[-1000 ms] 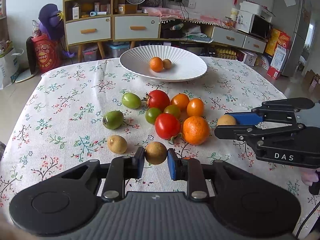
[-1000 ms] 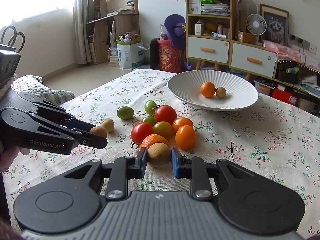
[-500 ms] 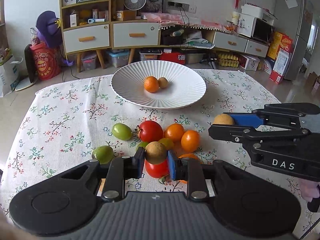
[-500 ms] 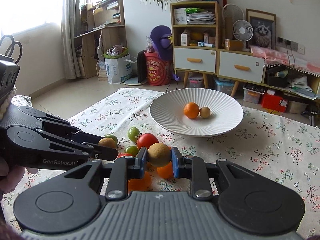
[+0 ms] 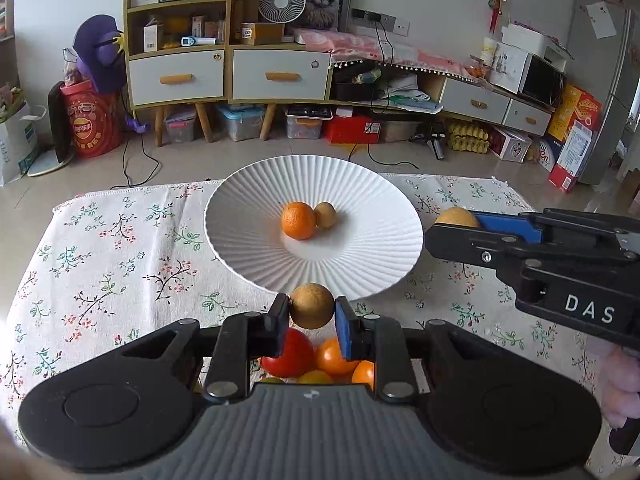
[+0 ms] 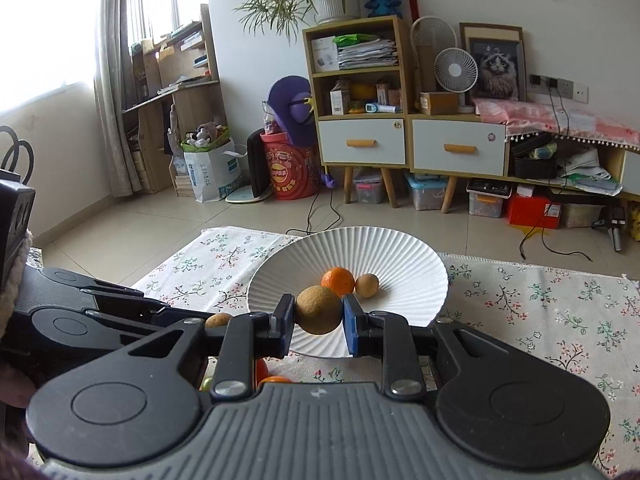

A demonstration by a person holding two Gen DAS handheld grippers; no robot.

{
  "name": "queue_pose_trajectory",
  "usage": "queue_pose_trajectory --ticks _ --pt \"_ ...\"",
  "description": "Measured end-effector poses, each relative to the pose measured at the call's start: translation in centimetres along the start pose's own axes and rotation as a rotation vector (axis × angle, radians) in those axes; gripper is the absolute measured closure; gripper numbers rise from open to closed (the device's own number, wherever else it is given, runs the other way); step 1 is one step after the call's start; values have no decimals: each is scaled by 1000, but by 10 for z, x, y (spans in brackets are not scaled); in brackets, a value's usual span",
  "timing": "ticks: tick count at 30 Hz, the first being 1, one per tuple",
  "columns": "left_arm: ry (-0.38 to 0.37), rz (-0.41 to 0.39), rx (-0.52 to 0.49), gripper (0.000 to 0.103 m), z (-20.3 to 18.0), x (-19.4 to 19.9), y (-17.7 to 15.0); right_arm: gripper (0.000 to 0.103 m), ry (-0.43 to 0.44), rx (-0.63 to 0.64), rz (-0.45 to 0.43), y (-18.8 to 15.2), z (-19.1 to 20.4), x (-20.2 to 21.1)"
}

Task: Organize fruits
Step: 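Carry both held brown fruits over the white bowl with both tools, then open both tools to drop the brown fruits into the bowl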

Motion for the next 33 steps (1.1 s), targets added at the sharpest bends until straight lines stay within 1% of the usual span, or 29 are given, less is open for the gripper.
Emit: queue_pose_trajectory --ticks 5,8,11,14,18,24,33 --pt "-6 -16 -4 90 4 -21 11 80 24 -23 31 2 -12 -23" --pt "-18 -8 15 90 7 -35 14 80 45 -83 63 1 -24 -40" --pt "-28 -1 20 90 7 -46 15 80 48 -142 86 0 -32 -54" --pt "-39 10 6 90 2 -54 16 80 41 -171 121 -5 -37 -65" --pt "-37 24 -6 90 0 -65 16 80 18 -156 165 -11 -39 -70" --pt "-40 41 9 90 -2 -78 16 80 10 -135 189 -15 -39 -74" --pt "-41 38 -27 89 -4 -84 18 80 -1 -132 207 -15 -40 -80"
Point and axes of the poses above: each gripper's, at about its wrist camera, not at the fingertips, and x roughly against the way its jaws point, z to its left, y to its top, the point moved 6 cm from there along -x, roughly the way its jaws point, and after that the axes turned 9 degrees about x, right-handed, at the moved point
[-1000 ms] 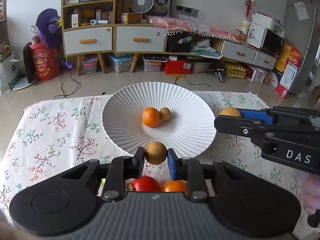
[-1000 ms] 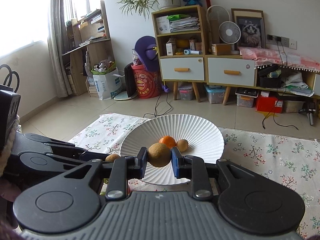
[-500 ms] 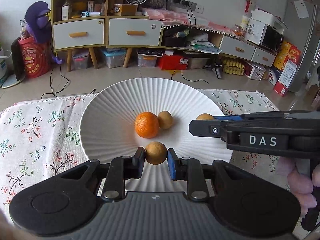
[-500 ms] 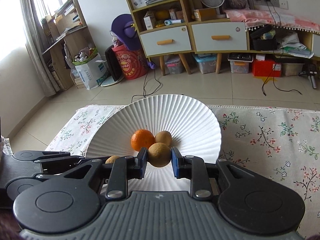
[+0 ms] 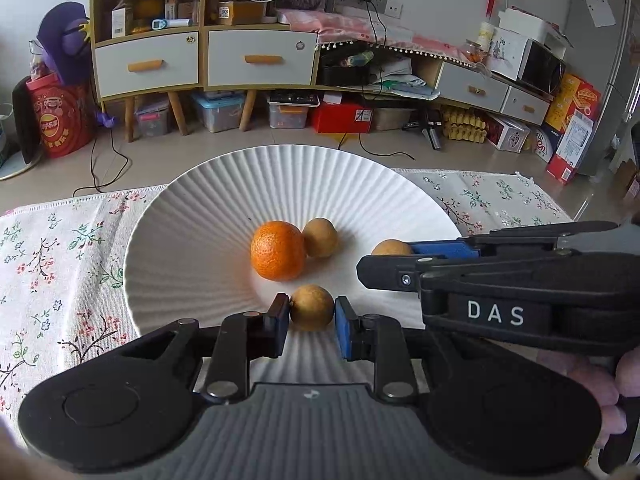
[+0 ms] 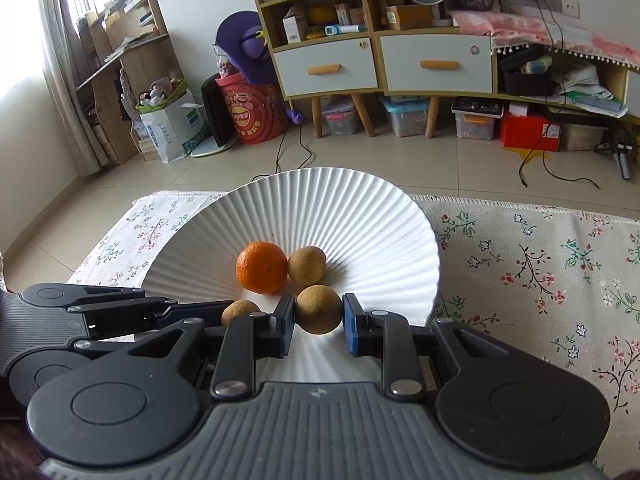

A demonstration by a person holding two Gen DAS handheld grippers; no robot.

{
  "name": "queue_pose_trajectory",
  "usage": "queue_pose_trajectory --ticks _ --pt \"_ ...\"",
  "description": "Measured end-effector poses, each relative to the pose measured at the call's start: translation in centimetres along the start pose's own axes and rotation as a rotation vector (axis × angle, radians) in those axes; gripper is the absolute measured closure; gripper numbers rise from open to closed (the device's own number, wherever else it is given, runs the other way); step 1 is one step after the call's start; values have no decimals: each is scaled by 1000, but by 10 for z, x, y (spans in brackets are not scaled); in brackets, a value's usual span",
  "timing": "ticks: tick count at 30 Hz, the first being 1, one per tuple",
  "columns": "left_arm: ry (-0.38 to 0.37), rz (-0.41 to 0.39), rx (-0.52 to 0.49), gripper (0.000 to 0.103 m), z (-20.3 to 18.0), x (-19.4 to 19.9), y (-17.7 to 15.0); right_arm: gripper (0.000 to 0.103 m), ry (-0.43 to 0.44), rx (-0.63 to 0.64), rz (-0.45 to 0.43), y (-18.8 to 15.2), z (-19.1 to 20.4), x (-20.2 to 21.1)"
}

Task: Organize fruits
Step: 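Open both tools to drop the brown fruits into the bowl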

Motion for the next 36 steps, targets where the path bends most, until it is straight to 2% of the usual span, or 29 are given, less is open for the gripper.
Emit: queue_pose_trajectory --ticks 6,10,12,14,20,24,26,29,36 --pt "3 -5 5 85 -1 2 1 76 -11 -1 -9 3 -2 3" --pt "13 -9 -3 69 0 7 0 73 -10 -4 -27 5 -3 11" --pt "17 -16 0 60 1 12 1 67 -10 -6 -32 6 -4 15" --pt "18 -23 2 53 1 17 1 57 -11 -11 -39 7 -4 20" --pt "31 -49 -15 29 -3 36 2 43 -10 -24 -60 7 -4 37" --pt "29 -55 -25 22 -5 49 -1 32 -23 -22 -74 4 -5 50" --pt "33 -50 -26 15 -6 55 -3 23 -28 -31 -82 3 -6 56" --pt "38 -54 -23 9 -5 64 -8 15 -47 -47 -92 -1 -7 64" --pt "59 -28 -23 8 -1 77 -20 9 -70 -32 -101 -8 -2 77"
Point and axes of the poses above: each gripper's, at about its wrist camera, not at the fingertips, and x roughly against the way its jaws point, z to its left, y to its top, the point moved 6 cm from there along -x, roughly the way its jaws point, and after that the axes turned 9 degrees about x, right-handed, at the moved point
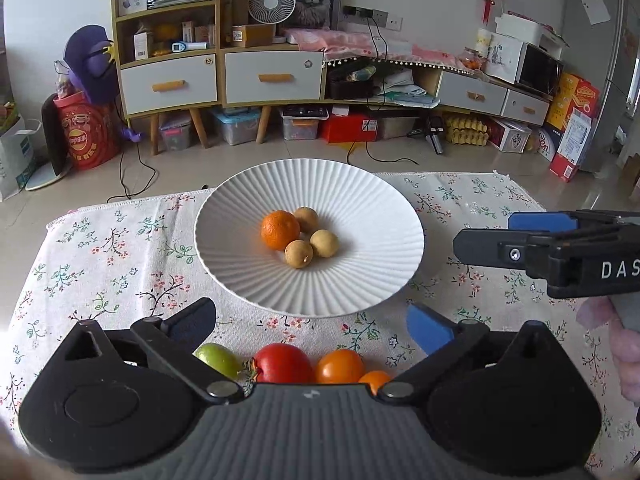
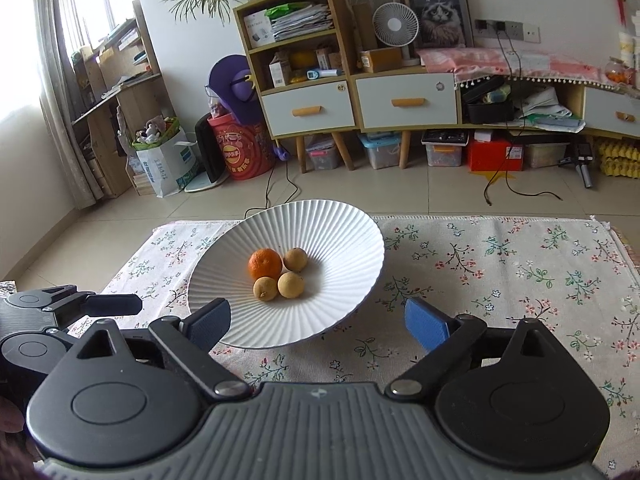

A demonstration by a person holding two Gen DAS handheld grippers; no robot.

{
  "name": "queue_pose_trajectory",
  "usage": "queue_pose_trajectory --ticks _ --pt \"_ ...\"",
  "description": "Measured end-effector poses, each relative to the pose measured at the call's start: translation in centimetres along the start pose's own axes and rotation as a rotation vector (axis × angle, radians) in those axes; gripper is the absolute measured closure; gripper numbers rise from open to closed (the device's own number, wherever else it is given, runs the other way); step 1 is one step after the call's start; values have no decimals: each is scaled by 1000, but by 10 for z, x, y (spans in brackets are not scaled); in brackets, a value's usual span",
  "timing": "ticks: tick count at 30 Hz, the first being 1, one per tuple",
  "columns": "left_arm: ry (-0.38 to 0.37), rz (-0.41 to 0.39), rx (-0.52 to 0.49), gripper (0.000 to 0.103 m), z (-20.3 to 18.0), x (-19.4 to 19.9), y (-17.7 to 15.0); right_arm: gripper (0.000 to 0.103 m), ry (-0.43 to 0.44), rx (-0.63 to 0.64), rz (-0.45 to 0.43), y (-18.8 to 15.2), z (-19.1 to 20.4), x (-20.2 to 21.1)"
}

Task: Organize fruits
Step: 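Withdraw both tools from the bowl back toward the remaining fruit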

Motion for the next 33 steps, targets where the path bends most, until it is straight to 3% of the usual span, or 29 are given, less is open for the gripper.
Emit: queue_pose_trajectory --ticks 8,33 --pt "31 -4 -5 8 5 16 -15 5 -27 47 -4 -7 11 13" --pt "20 -10 2 8 38 55 -69 1 33 95 -12 -47 49 35"
Point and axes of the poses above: each gripper's, at about its wrist camera, not at the fingertips, and x roughly against the way its jaws point, z to its left, y to its top, the point moved 6 cm from there along -x, roughly the way its jaws point, and after that the axes turned 9 degrees about x, right-handed, at the moved point
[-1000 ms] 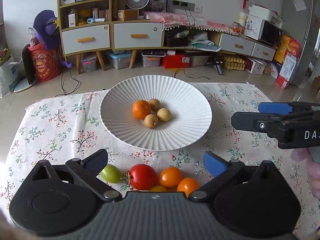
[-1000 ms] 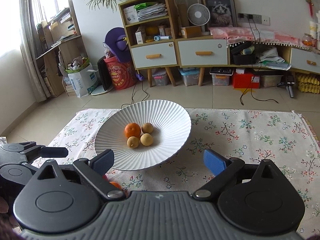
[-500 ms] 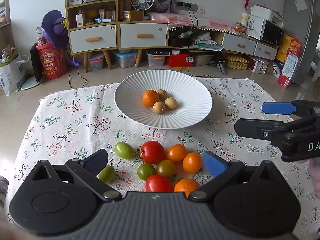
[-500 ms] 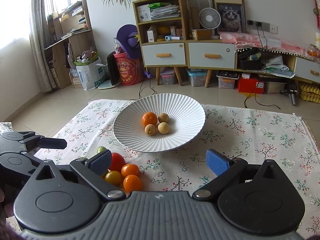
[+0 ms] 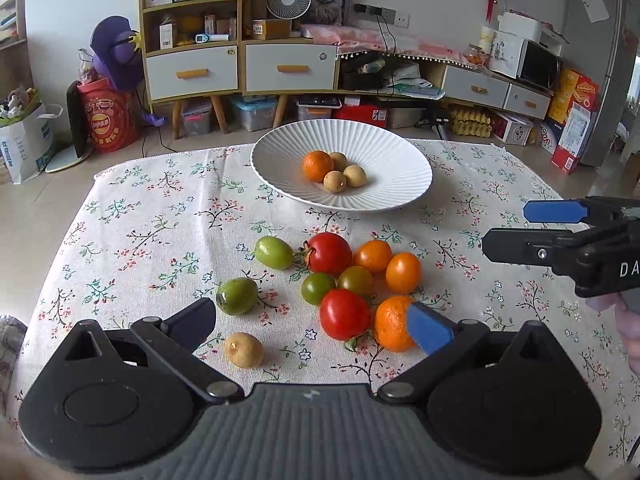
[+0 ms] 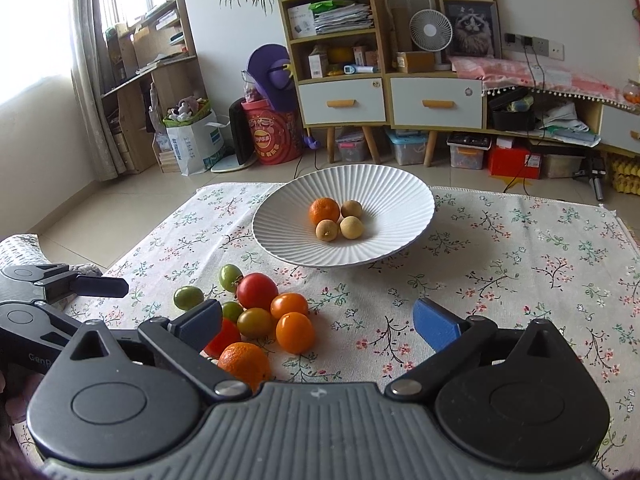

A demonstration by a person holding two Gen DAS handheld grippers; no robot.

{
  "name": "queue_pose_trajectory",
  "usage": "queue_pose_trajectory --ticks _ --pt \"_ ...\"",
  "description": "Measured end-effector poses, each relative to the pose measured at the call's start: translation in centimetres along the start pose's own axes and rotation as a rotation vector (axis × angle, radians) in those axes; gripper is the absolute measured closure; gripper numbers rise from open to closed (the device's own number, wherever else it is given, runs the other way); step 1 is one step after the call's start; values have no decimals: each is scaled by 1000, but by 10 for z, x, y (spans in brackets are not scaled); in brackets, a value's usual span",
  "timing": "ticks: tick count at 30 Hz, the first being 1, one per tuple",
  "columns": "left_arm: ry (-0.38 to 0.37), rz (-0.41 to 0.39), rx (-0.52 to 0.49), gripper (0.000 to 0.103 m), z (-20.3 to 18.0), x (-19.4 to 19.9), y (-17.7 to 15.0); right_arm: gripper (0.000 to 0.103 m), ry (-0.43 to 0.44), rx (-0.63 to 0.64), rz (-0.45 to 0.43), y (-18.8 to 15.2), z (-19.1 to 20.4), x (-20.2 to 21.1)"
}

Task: Organize fruits
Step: 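Withdraw both tools from the bowl back toward the remaining fruit, then grasp the large orange with the right tool while the left tool grasps a brown fruit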

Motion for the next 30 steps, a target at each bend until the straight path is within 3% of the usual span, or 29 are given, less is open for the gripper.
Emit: queue_pose_trajectory --ticks 9,20,25,30 --pt "29 15 -14 8 26 7 -31 1 19 80 18 -20 16 3" --pt "90 8 -18 8 52 6 -44 1 95 175 63 -43 51 -5" --pt "99 -2 -69 8 51 -8 -54 1 101 212 62 -54 62 -15" --pt "65 -49 -45 8 53 -12 -56 1 98 254 72 -62 72 -28"
Point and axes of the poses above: each gripper's, at about its wrist camera, not at the fingertips, and x roughly against the way its jaws point, z to its left, y to its top, the point moved 6 cm from there along -x, roughly the way its jaws point, and after that the axes turned 9 degrees about x, right-handed, at the moved point
